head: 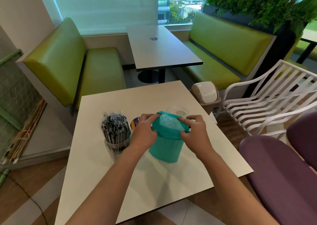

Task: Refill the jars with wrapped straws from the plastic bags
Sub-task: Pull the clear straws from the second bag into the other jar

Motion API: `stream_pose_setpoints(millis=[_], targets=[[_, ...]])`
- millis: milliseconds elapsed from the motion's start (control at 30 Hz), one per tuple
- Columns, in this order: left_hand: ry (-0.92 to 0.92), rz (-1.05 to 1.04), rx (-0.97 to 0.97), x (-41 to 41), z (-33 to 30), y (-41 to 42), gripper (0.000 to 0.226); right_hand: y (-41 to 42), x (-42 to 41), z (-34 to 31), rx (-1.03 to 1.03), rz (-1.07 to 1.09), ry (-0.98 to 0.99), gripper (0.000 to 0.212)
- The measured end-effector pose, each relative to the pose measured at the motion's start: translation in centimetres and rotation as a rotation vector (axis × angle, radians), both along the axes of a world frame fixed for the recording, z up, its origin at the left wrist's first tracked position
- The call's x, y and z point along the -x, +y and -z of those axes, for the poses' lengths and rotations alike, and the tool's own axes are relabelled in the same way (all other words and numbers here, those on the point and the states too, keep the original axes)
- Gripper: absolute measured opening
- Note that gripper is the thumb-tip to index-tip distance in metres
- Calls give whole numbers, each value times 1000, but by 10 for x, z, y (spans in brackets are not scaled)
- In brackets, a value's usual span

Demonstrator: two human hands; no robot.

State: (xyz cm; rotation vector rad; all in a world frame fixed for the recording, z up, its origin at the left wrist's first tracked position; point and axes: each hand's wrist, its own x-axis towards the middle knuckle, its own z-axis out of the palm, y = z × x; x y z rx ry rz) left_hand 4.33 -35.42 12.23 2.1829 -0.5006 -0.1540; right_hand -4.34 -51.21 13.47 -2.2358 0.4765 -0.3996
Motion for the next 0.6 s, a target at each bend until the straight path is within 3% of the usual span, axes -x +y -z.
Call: stream_pose_setpoints(millis=[167,367,467,600], targets=[[-55,-6,-100,-4,-4,-1,63,-3,-2,-3,-133,32,68,56],[-44,-119,-25,-2,-11,-7,33,-1,-2,-3,-239,36,49,52],[-123,-171,-4,-5,-11,-8,23,-2,-3,-2,-217,17,73,54],[-84,-221,56,-12,-7,-7,40,-3,-4,1,-256,40,106,55]])
